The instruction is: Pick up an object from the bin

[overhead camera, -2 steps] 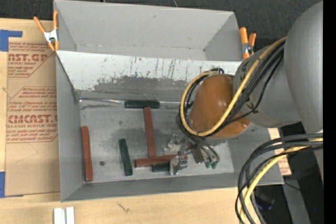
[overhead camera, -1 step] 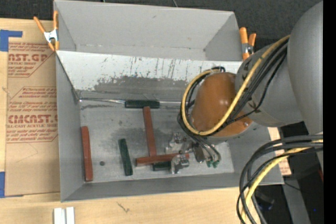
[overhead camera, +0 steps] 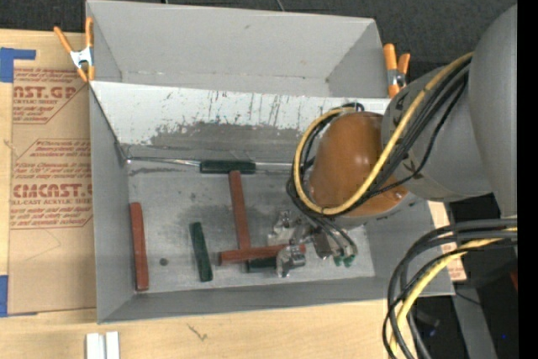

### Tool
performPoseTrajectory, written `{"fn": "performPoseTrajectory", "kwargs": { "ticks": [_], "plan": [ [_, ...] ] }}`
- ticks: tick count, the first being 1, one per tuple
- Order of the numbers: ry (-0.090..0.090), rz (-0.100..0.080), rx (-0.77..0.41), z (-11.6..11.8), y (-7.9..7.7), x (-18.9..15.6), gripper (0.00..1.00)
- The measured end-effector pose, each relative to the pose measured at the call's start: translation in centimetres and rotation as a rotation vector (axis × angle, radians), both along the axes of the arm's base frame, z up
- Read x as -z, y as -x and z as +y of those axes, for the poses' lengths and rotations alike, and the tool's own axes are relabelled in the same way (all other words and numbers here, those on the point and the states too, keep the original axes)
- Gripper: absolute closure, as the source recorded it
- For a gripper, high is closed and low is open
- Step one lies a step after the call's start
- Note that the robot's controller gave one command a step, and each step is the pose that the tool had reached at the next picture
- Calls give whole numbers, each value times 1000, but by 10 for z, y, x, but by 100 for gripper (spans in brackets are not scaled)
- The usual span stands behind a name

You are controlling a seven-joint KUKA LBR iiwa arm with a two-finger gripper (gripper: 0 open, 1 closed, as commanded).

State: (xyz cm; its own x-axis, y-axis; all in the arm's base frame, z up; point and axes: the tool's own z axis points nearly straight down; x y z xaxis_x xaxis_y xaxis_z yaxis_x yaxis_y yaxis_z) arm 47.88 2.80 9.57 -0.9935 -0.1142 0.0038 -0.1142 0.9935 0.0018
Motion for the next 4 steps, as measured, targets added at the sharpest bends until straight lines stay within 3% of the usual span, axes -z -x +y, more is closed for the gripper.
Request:
{"fn": "performPoseTrajectory", "kwargs": {
  "ticks": [4],
  "plan": [
    [0,-4,0,0,0,-50,100]
  ]
}}
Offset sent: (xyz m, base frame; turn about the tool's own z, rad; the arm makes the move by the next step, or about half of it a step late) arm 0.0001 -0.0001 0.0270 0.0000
